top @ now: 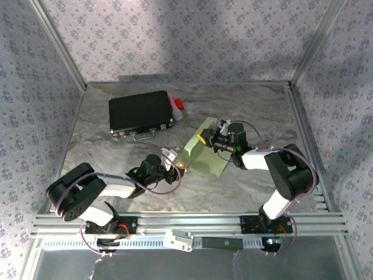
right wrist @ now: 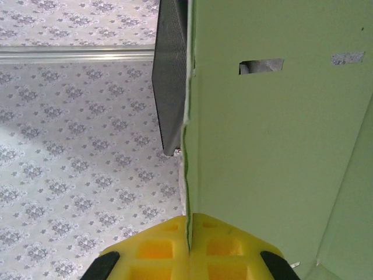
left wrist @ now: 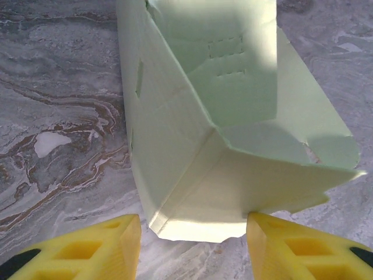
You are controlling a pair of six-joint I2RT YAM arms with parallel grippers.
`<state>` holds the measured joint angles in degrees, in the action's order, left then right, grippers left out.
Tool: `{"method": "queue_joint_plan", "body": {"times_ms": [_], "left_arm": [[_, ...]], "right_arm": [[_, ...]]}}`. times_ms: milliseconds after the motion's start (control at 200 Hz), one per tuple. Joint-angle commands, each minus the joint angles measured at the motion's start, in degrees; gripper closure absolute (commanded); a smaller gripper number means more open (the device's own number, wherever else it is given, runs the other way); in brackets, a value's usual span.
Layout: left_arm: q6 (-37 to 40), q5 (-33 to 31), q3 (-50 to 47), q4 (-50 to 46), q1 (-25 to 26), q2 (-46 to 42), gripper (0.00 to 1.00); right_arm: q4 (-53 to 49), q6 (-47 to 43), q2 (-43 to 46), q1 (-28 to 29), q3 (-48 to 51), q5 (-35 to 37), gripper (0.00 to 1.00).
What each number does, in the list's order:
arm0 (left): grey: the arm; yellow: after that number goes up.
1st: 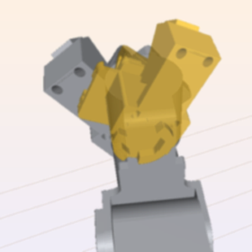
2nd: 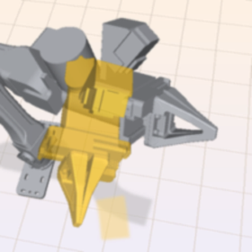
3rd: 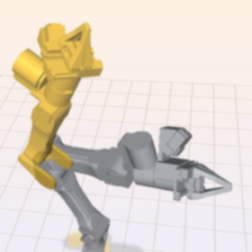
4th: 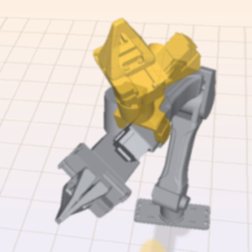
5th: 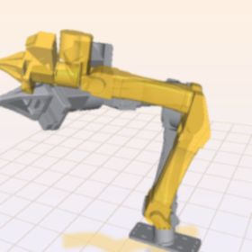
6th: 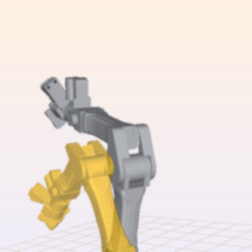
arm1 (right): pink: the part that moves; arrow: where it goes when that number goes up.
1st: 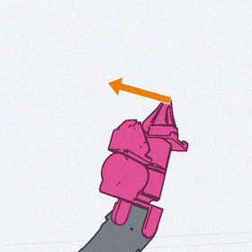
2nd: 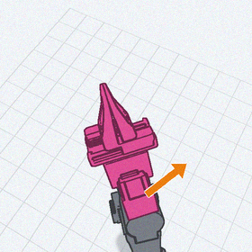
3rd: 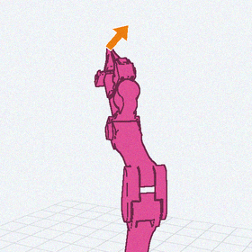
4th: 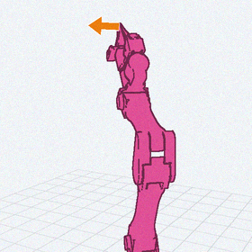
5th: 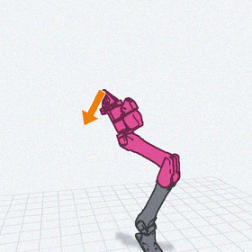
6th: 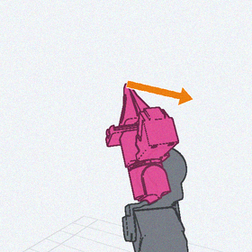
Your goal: Fold the paper box
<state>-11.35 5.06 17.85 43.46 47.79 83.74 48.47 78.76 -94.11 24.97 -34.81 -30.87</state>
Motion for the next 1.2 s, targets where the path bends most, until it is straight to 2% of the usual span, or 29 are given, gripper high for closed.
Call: {"method": "queue_joint_plan", "body": {"times_ms": [0, 360, 944, 1194], "left_arm": [[0.7, -1.1, 2.1, 5.6, 0.5, 1.0, 0.50], [1.1, -2.4, 5.4, 8.4, 0.5, 5.2, 0.51], [-2.7, -6.9, 6.7, 18.7, -0.4, 11.5, 0.52], [-3.0, -7.8, 8.9, 16.7, -0.3, 11.9, 0.55]], "right_arm": [[2.1, 1.3, -0.6, 0.7, -1.3, 1.4, 1.00], [3.1, 2.9, -1.4, 1.7, -1.3, 4.0, 1.00], [16.9, 4.2, -5.3, 5.3, 4.7, 14.3, 1.00], [17.4, 6.0, -5.5, 6.6, 4.7, 17.6, 1.00]]}}
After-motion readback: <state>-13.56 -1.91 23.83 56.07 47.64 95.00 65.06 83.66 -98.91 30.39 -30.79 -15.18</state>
